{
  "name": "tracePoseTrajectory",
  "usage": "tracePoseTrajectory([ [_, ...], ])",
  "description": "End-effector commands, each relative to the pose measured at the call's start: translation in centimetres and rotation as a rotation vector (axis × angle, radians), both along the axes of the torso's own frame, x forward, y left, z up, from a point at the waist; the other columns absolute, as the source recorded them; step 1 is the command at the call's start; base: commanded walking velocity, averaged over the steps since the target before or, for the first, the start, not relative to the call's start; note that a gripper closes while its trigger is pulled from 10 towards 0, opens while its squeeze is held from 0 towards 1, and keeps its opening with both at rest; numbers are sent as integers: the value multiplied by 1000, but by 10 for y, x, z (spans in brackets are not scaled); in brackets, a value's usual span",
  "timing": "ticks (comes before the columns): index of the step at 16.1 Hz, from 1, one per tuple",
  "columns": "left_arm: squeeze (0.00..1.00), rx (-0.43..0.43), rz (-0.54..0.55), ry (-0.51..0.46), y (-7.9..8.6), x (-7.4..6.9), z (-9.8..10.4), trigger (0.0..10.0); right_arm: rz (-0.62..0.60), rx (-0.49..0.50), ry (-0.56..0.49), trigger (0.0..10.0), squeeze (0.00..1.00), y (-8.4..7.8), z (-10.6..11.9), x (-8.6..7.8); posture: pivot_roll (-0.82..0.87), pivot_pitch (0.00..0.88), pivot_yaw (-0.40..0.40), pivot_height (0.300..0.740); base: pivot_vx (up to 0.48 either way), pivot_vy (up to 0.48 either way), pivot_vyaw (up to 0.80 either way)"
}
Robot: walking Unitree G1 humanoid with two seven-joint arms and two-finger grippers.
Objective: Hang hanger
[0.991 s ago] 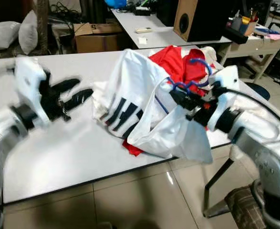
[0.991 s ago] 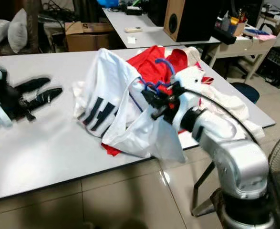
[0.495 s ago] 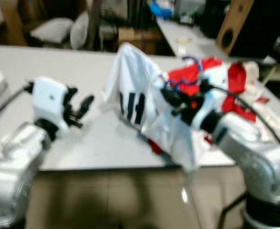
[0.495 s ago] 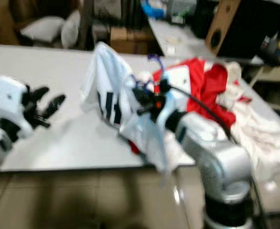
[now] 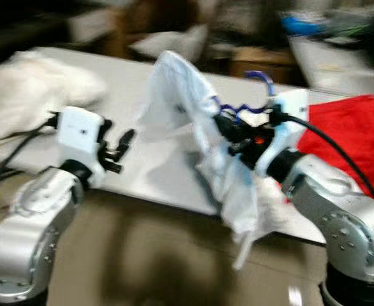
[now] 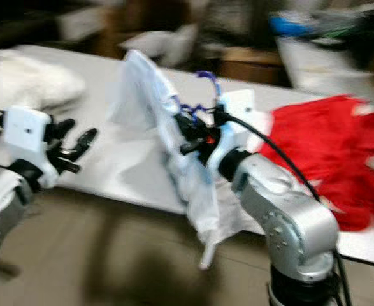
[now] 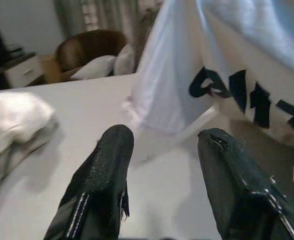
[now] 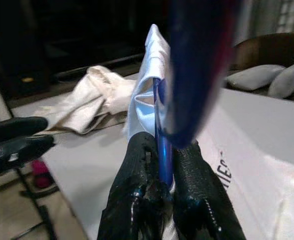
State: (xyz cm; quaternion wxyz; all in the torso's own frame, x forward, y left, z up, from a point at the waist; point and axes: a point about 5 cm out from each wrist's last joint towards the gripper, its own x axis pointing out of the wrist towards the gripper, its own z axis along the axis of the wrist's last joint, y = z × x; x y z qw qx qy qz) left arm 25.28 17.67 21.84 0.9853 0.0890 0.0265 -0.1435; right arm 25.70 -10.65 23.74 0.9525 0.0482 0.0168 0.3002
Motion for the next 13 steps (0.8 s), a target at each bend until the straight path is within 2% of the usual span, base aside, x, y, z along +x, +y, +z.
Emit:
tracePoseTrajectory([
  [1, 0, 15, -2, -8, 0, 4, 3, 10000, 2, 12, -26, 10000, 0, -1, 6, -6, 58, 0, 0, 740, 0, 0, 800],
  [5, 0, 24, -10, -10, 1, 10, 6, 10000, 8, 22, -41, 10000, 0, -1, 10, -13, 52, 0, 25, 740, 0, 0, 800],
  [7, 0, 27, -9, -10, 0, 10, 7, 10000, -25, 45, -68, 10000, 0, -3, 14, -12, 55, 0, 28, 740, 0, 0, 800],
  [13, 0, 18, 50, -38, 8, 9, 11, 10000, 28, 210, -203, 10000, 0, -2, 45, -13, 65, 0, -1, 740, 0, 0, 800],
])
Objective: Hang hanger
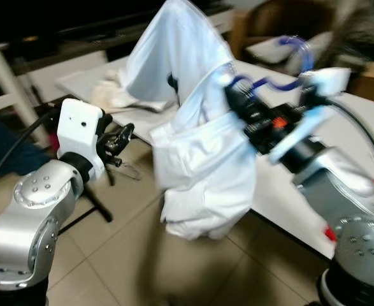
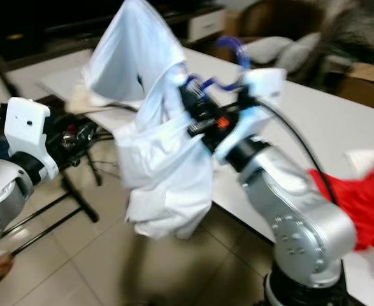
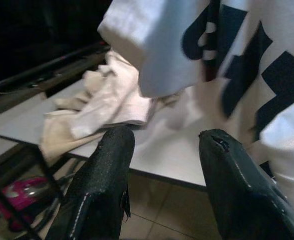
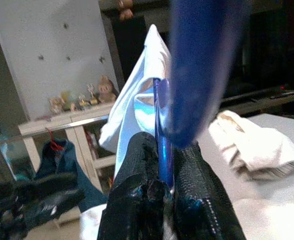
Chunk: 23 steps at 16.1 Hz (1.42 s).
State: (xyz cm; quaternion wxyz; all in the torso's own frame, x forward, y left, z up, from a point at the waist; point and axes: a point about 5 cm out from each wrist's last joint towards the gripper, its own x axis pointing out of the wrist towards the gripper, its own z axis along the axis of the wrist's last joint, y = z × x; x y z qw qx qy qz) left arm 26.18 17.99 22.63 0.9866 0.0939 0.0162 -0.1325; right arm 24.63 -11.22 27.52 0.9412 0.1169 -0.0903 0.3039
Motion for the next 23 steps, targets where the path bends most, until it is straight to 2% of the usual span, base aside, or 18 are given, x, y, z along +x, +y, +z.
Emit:
tracePoseTrajectory([
  [1, 0, 11, 39, -11, 6, -1, 2, 10000, 36, 38, -51, 10000, 0, 3, 11, -3, 67, 0, -8, 740, 0, 0, 800],
  [5, 0, 14, 48, 2, 7, -5, 0, 10000, 32, -113, 109, 10000, 0, -6, -23, 0, 70, 0, -24, 740, 0, 0, 800],
  [6, 0, 28, 45, 8, 7, -6, -2, 10000, 39, -119, 150, 10000, 0, -7, -31, -2, 70, 0, -24, 740, 0, 0, 800],
  [8, 0, 71, 25, 46, 6, -11, -11, 10000, 61, -166, 277, 10000, 0, -8, -63, -10, 70, 0, -24, 740, 0, 0, 800],
  [9, 0, 74, 18, 58, 5, -12, -13, 10000, 26, -202, 327, 10000, 0, -13, -77, -10, 68, 0, -21, 740, 0, 0, 800],
  [11, 0, 92, 6, 70, 2, -13, -17, 10000, -26, -260, 363, 10000, 0, -18, -91, -9, 66, 0, -20, 740, 0, 0, 800],
  [16, 0, 71, -15, 107, -6, -15, -28, 10000, -73, -236, 391, 10000, 0, -18, -102, -8, 66, 0, -21, 740, 0, 0, 800],
  [18, 0, 65, -40, 87, -11, -15, -30, 10000, -123, -232, 409, 10000, 0, -22, -107, -4, 67, 0, -23, 740, 0, 0, 800],
  [20, 0, 67, -41, 95, -15, -14, -35, 10000, -234, -211, 446, 10000, 0, -31, -115, 4, 65, 0, -25, 740, 0, 0, 400],
  [22, 0, 29, -44, 102, -16, -14, -37, 10000, -215, -239, 448, 10000, 0, -30, -118, 4, 66, 0, -26, 740, 0, 0, 0],
  [23, 0, 37, -42, 100, -14, -13, -38, 10000, -200, -279, 439, 10000, 0, -28, -119, 4, 66, 0, -27, 740, 0, 0, 0],
])
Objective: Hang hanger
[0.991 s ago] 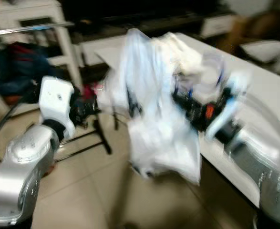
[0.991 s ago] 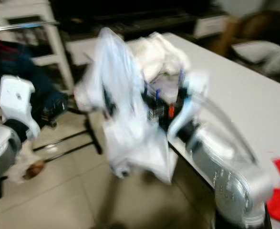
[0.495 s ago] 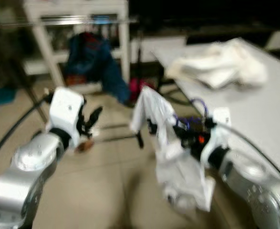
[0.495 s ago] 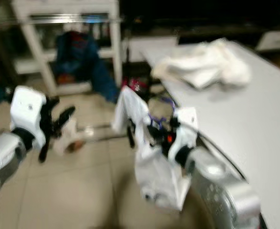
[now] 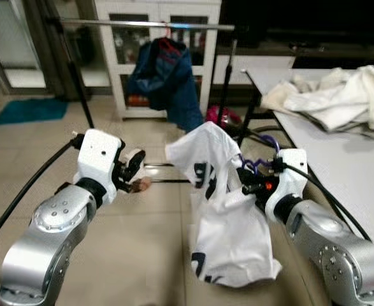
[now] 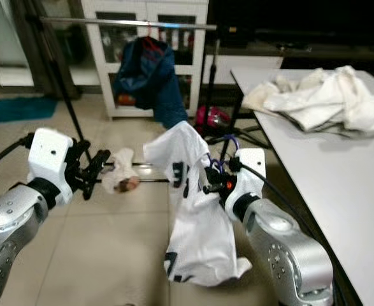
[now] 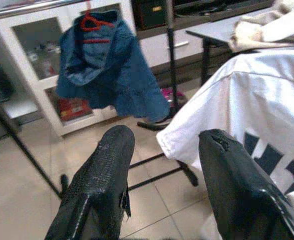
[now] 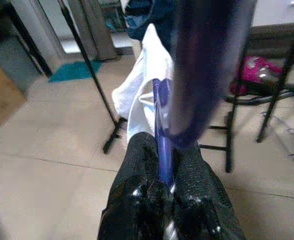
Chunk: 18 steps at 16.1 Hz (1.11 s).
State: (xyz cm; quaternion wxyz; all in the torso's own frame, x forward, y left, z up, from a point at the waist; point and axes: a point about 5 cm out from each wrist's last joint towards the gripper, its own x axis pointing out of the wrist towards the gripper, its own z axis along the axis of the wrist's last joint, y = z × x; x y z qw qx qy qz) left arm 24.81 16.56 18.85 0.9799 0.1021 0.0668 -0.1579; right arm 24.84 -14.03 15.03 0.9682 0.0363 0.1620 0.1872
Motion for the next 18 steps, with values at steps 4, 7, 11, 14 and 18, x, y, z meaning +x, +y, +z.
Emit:
tracePoseTrajectory([
  [4, 0, 6, 3, -16, 0, 5, 0, 10000, 15, -84, -97, 10000, 0, -1, 4, 7, 66, 0, -31, 740, 0, 200, 0],
  [7, 0, -26, 60, -19, -1, 9, -7, 10000, 32, -3, -104, 10000, 0, -5, 5, 10, 57, 0, -33, 740, 0, -160, 267],
  [11, 0, -101, 96, 23, 1, 8, -15, 10000, 81, 23, -119, 10000, 0, 4, 5, 10, 53, 0, -30, 740, 0, -240, 792],
  [14, 0, -74, 102, 7, 5, 9, -15, 10000, 120, 46, -116, 10000, 0, 5, 6, 11, 57, 0, -29, 740, 0, 480, 256],
  [18, 1000, -63, 14, -15, 16, 12, -8, 10000, 218, 29, -163, 10000, 0, 11, 20, 14, 62, 0, -28, 740, 0, 0, 0],
])
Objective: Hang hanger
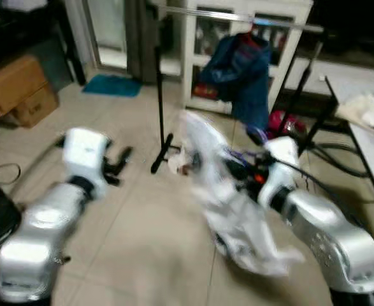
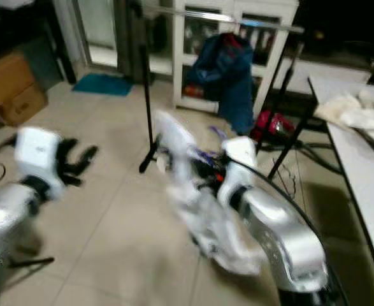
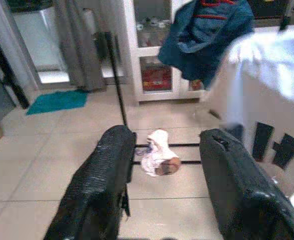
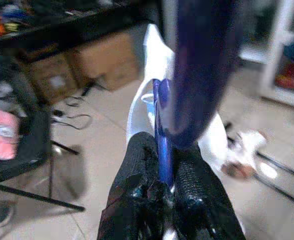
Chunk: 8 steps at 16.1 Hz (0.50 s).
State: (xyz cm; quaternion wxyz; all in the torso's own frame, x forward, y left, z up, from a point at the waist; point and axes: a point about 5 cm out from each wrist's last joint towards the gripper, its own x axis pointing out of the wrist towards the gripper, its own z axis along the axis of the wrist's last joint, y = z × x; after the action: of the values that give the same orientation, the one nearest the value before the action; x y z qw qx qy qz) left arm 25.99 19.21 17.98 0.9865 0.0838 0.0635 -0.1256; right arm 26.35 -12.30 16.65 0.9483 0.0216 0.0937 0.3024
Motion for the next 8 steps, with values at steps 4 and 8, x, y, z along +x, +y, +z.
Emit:
tracePoseTrajectory([
  [4, 1000, 146, -154, -24, 14, 10, 8, 10000, 127, 50, -59, 10000, 0, -6, 21, -3, 64, 0, -28, 740, 0, 0, 0],
  [8, 1000, 233, -282, -93, 47, 17, 35, 10000, 331, -23, -73, 10000, 0, -16, 29, -9, 66, 0, -32, 740, 0, 0, 0],
])
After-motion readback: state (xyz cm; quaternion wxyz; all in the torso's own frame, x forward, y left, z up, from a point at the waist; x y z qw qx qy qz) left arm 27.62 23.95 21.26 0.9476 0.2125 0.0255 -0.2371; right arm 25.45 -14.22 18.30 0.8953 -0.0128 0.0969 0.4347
